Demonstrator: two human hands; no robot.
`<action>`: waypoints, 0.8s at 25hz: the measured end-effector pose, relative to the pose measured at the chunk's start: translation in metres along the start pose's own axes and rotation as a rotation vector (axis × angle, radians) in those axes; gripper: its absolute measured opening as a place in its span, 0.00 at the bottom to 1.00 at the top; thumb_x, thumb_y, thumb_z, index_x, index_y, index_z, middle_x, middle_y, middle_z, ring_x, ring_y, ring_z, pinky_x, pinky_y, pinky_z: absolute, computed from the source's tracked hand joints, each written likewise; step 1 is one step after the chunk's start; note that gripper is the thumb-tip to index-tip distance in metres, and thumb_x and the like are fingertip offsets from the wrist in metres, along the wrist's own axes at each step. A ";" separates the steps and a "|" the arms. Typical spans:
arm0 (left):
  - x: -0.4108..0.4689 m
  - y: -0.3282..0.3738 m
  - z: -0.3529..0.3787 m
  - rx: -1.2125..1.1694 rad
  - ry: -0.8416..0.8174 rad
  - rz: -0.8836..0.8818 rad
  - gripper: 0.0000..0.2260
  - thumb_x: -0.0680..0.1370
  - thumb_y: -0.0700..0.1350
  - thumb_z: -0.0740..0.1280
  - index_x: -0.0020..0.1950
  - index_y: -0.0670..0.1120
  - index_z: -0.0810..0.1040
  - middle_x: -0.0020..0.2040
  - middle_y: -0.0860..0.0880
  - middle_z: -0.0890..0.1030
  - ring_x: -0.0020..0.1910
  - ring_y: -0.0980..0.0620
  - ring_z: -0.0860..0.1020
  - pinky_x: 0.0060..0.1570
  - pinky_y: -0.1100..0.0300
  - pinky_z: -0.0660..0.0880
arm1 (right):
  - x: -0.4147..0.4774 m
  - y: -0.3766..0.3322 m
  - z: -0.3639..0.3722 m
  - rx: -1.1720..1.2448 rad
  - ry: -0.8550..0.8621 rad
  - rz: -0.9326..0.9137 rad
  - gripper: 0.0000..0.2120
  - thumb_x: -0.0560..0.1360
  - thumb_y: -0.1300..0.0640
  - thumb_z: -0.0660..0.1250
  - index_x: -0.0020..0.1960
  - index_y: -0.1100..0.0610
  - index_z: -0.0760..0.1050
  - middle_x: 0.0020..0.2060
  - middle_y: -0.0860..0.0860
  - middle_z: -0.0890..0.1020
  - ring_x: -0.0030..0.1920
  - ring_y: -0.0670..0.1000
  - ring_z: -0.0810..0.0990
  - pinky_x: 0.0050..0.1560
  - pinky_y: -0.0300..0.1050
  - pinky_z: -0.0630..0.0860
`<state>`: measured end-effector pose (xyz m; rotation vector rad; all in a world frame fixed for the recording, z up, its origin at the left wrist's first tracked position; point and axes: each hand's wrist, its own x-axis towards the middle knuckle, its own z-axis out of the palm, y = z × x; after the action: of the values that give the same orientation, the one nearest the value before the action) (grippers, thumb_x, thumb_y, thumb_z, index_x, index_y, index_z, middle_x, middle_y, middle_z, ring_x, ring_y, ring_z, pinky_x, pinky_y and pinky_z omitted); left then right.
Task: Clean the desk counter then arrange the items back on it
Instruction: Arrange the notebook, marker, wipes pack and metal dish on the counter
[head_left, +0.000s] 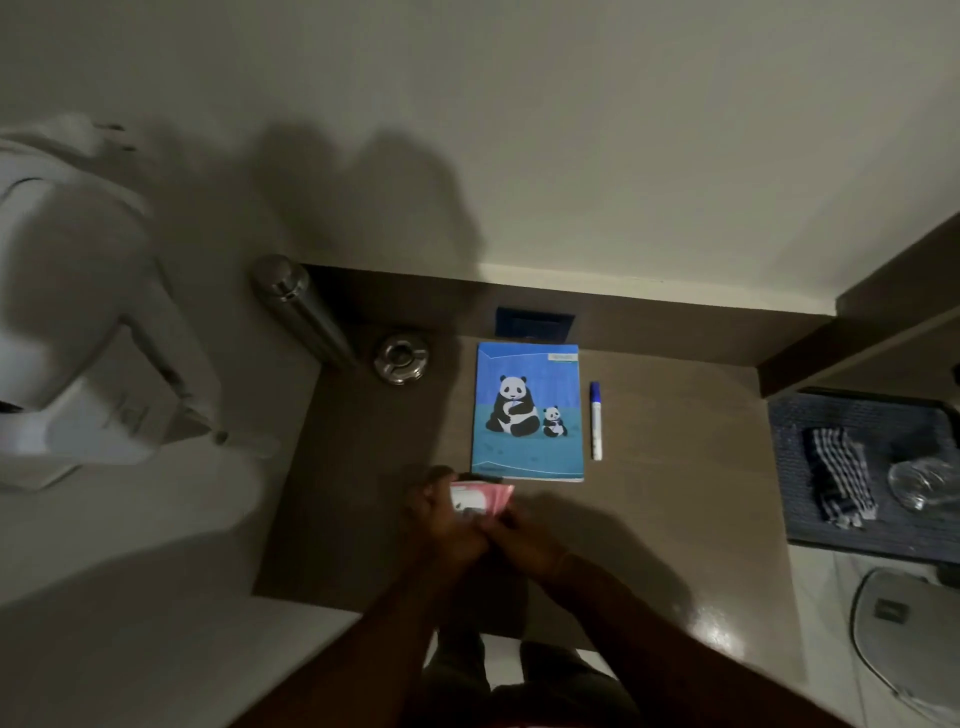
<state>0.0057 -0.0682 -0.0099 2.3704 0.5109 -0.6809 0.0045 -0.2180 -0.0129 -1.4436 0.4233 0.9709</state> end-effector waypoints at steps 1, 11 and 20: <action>0.001 0.015 0.007 -0.036 -0.048 0.006 0.44 0.68 0.59 0.75 0.79 0.59 0.56 0.76 0.45 0.58 0.74 0.41 0.62 0.72 0.43 0.68 | -0.002 0.002 -0.002 0.104 0.071 0.016 0.17 0.83 0.52 0.68 0.71 0.53 0.76 0.63 0.54 0.84 0.62 0.54 0.84 0.62 0.50 0.83; 0.005 0.015 0.027 0.004 -0.219 0.290 0.40 0.61 0.63 0.79 0.69 0.53 0.72 0.66 0.53 0.64 0.66 0.51 0.72 0.67 0.53 0.76 | -0.018 0.038 -0.073 -0.272 0.376 0.052 0.22 0.80 0.48 0.73 0.71 0.56 0.76 0.60 0.58 0.86 0.54 0.58 0.87 0.55 0.57 0.86; 0.028 -0.008 -0.001 0.107 0.161 0.115 0.27 0.78 0.66 0.62 0.72 0.53 0.70 0.69 0.49 0.74 0.65 0.47 0.75 0.65 0.49 0.73 | -0.023 0.023 -0.095 -0.606 0.610 0.115 0.34 0.68 0.18 0.57 0.46 0.47 0.78 0.38 0.43 0.82 0.40 0.47 0.81 0.45 0.45 0.77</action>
<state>0.0244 -0.0564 -0.0293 2.5465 0.4103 -0.4787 0.0032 -0.3181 -0.0232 -2.3018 0.6964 0.7601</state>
